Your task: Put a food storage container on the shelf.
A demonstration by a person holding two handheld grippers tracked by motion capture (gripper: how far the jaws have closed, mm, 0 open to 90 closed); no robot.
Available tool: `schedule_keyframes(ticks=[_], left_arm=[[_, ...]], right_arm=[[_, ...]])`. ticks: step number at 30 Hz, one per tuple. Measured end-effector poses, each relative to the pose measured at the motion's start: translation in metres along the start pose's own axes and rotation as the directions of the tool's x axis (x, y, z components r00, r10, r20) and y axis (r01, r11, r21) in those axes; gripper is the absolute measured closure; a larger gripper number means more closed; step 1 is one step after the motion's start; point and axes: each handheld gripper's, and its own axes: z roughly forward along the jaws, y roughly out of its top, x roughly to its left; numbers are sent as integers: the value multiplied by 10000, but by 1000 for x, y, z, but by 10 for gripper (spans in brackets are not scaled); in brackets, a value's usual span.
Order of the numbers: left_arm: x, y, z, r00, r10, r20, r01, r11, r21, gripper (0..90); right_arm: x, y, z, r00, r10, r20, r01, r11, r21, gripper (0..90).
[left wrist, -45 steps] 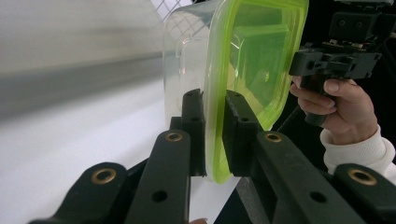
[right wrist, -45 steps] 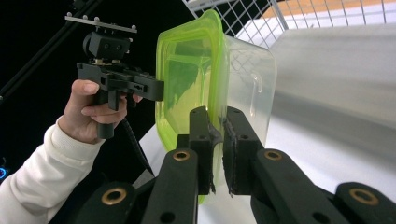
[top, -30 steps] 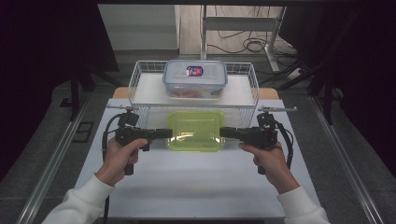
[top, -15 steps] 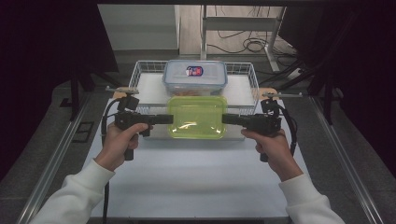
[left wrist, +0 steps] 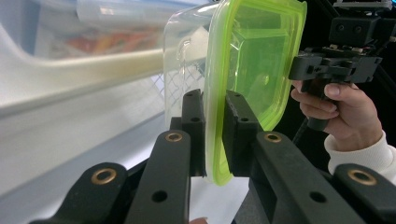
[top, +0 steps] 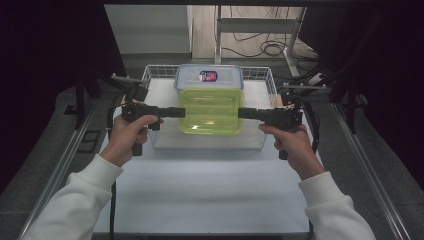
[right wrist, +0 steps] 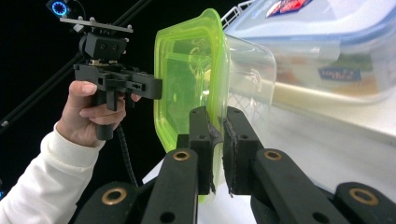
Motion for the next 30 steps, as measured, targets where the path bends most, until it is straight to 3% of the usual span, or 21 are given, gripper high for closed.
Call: schedule_keyframes(ticks=[7, 16, 22, 30], left_arm=[[2, 24, -3, 9999, 96, -74, -95, 9999, 30, 807], [11, 39, 0, 10000, -21, 25, 21, 10000, 24, 807], [22, 72, 3, 9999, -129, 88, 128, 9999, 83, 807], [42, 108, 14, 9990, -453, -45, 454, 9985, 290, 807]], right_arm=[[-2, 21, 4, 10000, 74, 9, -74, 9999, -112, 826], [-8, 36, 9, 9999, 143, 63, -143, 9998, -98, 826], [-16, 62, 13, 9992, 389, 118, -387, 9991, -156, 825], [-41, 95, 27, 9962, 863, 129, -859, 9959, -276, 825]])
